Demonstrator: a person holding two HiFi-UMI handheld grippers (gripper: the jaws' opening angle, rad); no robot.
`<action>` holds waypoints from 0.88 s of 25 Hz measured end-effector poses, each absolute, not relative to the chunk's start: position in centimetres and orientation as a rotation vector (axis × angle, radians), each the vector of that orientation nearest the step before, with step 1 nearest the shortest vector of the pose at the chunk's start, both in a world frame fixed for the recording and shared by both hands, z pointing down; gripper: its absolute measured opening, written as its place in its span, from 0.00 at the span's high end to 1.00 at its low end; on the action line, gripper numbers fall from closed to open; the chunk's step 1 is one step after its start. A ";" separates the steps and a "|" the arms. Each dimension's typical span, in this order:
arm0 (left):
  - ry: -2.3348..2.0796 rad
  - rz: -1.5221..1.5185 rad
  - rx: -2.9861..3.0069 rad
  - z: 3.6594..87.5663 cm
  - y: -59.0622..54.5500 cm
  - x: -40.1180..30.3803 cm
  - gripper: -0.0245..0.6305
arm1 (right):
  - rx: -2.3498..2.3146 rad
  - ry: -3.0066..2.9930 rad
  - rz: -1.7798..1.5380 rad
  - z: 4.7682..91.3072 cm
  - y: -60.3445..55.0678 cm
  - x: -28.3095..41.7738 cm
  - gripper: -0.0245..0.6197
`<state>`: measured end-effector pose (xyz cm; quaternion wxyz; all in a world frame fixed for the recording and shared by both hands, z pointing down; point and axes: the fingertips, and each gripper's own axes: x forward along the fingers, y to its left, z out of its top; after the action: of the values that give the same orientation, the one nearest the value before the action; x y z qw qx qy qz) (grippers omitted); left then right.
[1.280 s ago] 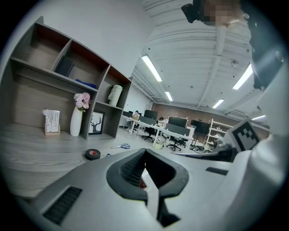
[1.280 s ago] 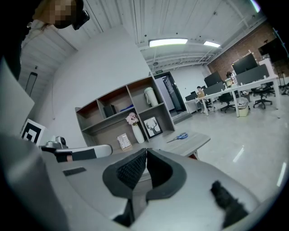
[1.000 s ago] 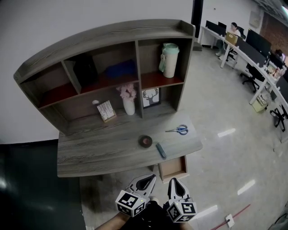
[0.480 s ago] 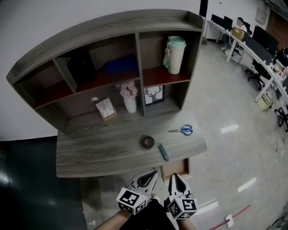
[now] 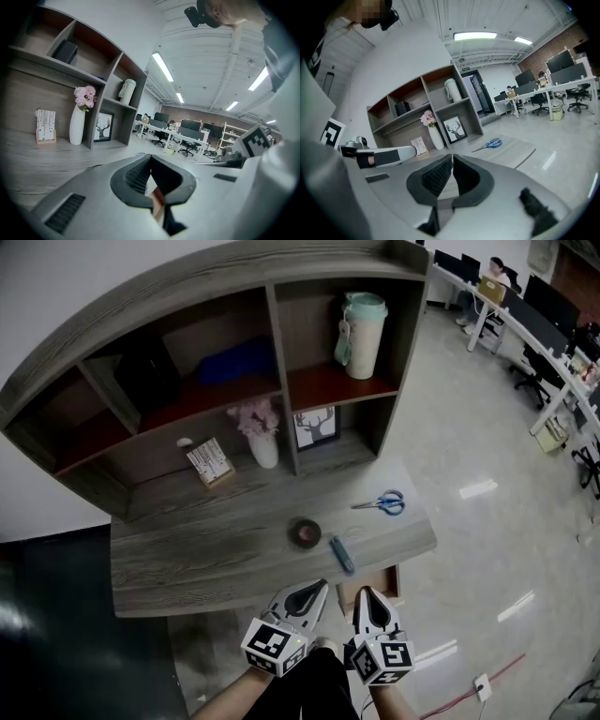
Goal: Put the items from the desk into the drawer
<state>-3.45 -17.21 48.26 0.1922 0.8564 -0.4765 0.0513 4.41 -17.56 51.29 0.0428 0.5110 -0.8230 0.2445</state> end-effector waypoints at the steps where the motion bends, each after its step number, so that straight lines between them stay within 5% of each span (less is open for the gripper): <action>1: -1.337 0.143 2.404 48.5 -17.5 -3.5 0.95 | 1.563 -2.516 0.741 51.5 -17.9 4.3 0.95; 10: -1.327 0.169 2.368 52.2 -19.7 -3.6 0.95 | 1.433 -2.482 0.688 54.3 -20.5 2.8 0.95; 14: -1.293 0.165 2.362 53.4 -20.4 -3.1 0.95 | 1.379 -2.449 0.671 55.9 -21.6 2.5 0.77; 22: -1.309 0.168 2.308 56.0 -22.7 -3.9 0.95 | 1.287 -2.378 0.637 59.7 -24.4 2.4 0.65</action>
<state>-3.90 -22.74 56.02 0.2391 0.8429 -0.4781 0.0614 2.36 -24.36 59.70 0.1810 0.4555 -0.8419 0.2256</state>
